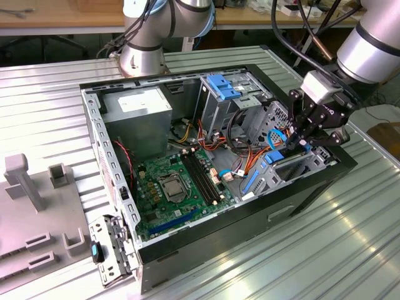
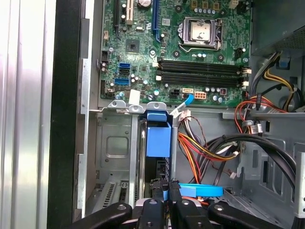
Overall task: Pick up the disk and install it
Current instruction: 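Insert the second disk wire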
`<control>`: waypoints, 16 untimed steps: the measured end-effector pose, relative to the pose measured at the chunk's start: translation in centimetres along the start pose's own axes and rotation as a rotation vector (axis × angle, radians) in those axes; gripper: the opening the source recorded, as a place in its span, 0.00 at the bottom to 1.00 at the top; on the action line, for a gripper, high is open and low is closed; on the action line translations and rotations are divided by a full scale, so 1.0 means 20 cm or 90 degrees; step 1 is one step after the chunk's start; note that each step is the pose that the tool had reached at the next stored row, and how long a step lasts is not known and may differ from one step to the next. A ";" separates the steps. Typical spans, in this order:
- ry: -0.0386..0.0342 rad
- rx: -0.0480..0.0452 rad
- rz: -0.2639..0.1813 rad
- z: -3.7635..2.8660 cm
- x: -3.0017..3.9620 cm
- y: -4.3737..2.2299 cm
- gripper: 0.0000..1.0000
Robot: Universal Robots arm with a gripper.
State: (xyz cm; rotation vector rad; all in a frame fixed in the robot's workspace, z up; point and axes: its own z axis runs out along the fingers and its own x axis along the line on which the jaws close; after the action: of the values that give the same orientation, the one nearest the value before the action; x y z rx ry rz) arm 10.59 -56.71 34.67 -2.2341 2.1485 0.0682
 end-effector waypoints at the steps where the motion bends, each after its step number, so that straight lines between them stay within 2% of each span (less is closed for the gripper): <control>1: 0.0003 0.0000 0.000 -0.008 -0.001 0.000 0.17; 7: 0.0003 0.0002 0.003 -0.014 -0.001 0.000 0.17; 16: 0.0003 0.0016 0.028 -0.011 -0.001 0.000 0.17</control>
State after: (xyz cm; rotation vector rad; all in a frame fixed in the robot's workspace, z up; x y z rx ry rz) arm 10.59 -56.70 34.89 -2.1861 2.1966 0.0663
